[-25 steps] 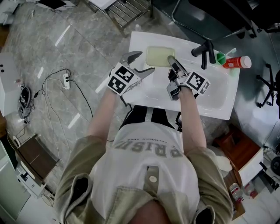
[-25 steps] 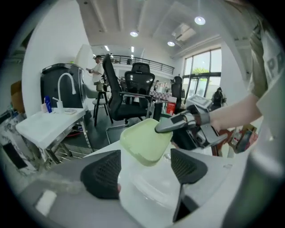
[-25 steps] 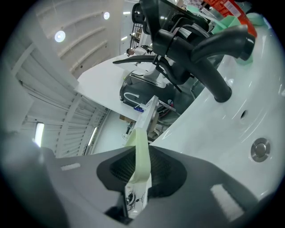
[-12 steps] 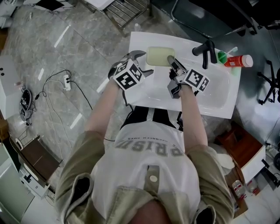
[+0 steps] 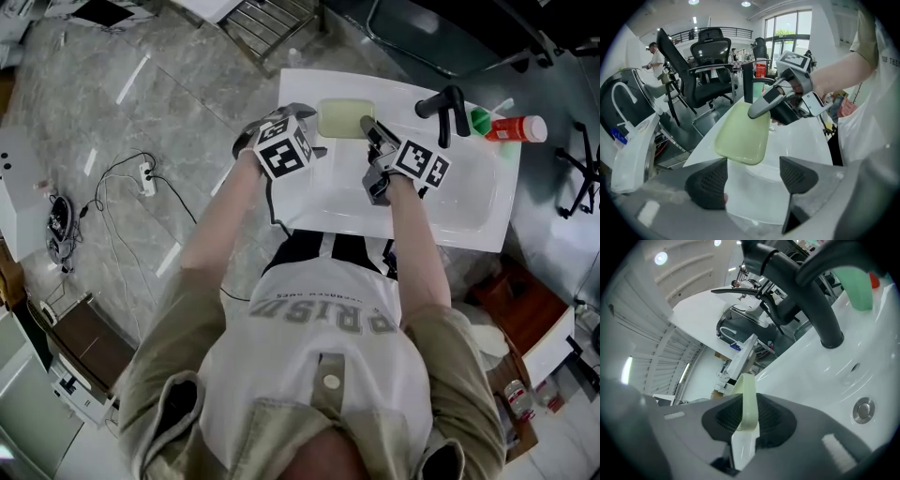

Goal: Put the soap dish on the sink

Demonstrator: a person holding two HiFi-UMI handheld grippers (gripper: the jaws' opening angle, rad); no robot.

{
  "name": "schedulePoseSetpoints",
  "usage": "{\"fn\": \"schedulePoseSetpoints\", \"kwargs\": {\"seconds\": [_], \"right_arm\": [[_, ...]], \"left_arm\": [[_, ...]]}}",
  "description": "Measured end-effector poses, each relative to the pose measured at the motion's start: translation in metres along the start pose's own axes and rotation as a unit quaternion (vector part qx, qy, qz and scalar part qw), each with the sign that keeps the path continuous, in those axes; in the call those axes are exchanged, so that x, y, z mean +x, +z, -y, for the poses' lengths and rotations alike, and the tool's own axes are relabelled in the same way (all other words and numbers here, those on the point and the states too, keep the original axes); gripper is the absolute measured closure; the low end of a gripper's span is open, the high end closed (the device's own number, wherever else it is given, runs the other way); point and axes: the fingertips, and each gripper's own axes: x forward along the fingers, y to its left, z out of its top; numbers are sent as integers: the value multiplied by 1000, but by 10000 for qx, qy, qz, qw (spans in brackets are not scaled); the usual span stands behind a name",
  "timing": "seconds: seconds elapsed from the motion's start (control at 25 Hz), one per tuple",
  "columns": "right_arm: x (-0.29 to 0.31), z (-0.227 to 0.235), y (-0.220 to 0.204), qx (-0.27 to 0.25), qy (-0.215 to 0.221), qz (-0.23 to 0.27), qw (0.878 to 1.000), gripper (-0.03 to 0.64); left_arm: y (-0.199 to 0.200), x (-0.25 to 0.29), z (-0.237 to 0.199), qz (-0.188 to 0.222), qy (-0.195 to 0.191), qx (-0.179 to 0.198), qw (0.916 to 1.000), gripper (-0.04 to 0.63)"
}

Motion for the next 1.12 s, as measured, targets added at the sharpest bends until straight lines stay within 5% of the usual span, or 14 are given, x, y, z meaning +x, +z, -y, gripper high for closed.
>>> {"fn": "schedulePoseSetpoints", "kwargs": {"seconds": [0.36, 1.12], "right_arm": [[12, 9, 2, 54, -359, -24, 9993, 554], [26, 36, 5, -176, -1184, -42, 9928, 552]], "left_arm": [[-7, 10, -15, -415, -270, 231, 9985, 231], [-23, 25, -28, -684, -417, 38, 9968, 232]]}}
